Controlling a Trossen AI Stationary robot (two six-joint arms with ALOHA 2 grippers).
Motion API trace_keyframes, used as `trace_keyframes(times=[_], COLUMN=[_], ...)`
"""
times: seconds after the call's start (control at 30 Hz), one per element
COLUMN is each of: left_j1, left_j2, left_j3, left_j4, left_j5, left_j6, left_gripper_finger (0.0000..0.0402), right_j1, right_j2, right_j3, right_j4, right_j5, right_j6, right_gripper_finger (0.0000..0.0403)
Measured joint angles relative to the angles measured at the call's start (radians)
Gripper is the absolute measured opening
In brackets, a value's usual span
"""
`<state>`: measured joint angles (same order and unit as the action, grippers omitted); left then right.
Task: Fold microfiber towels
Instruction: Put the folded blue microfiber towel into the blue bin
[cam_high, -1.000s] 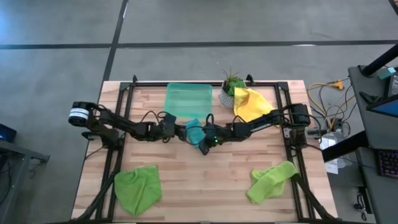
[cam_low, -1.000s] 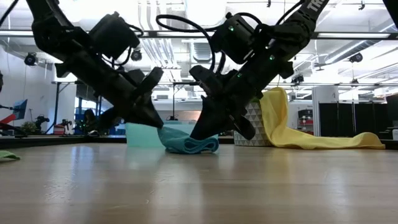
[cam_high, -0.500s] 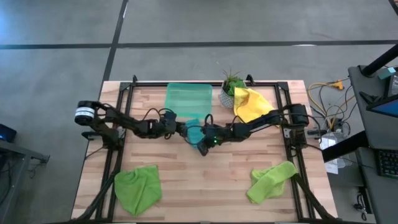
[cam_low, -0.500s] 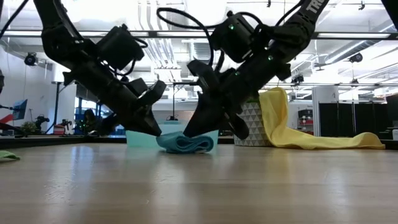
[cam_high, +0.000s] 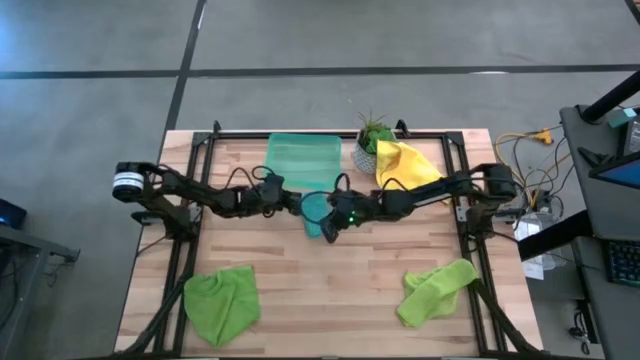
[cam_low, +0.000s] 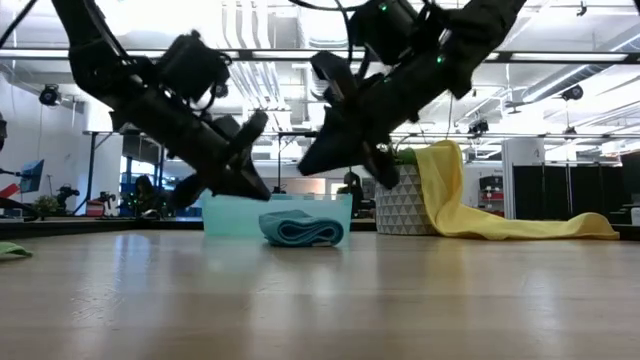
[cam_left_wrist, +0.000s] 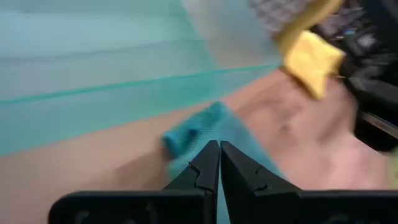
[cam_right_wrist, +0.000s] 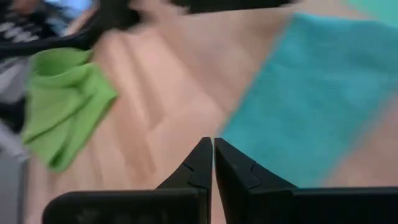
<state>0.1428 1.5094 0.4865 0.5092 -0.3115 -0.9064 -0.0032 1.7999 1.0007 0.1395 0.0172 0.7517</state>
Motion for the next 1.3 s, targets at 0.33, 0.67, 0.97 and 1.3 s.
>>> trace_keyframes(times=[0.33, 0.67, 0.97, 1.3], left_j1=[-0.026, -0.017, 0.003, 0.015], left_j2=[-0.005, 0.029, 0.125, 0.242], left_j3=[0.006, 0.042, 0.147, 0.262], left_j4=[-0.151, -0.281, -0.270, -0.274], left_j5=[0.139, 0.119, 0.101, 0.099], left_j6=[-0.214, -0.242, -0.239, -0.223], left_gripper_finger=[0.0000, 0.0000, 0.0000, 0.0000], right_j1=[-0.189, -0.189, -0.125, -0.057], right_j2=[0.002, 0.003, 0.006, 0.114], right_j3=[-0.083, 0.018, 0.036, 0.069], right_j4=[0.023, -0.300, -0.346, -0.337], right_j5=[-0.172, -0.051, 0.026, 0.032], right_j6=[0.209, 0.068, 0.046, 0.089], right_gripper_finger=[0.0104, 0.0135, 0.0093, 0.0089])
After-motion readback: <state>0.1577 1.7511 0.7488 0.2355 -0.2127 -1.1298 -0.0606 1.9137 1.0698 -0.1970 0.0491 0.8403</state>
